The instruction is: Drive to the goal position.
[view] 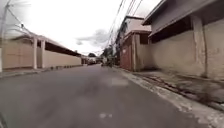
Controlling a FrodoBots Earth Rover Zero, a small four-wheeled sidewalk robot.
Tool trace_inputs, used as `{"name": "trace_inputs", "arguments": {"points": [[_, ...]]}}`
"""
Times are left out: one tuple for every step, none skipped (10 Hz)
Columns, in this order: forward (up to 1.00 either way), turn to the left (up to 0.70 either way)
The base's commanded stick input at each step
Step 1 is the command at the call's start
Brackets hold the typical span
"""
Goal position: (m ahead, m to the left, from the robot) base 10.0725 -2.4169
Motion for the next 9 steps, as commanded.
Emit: {"name": "trace_inputs", "arguments": {"points": [[0.70,0.00],[0.70,0.00],[0.70,0.00],[0.70,0.00],[0.70,0.00],[0.70,0.00],[0.70,0.00],[0.70,0.00],[0.70,0.00]]}}
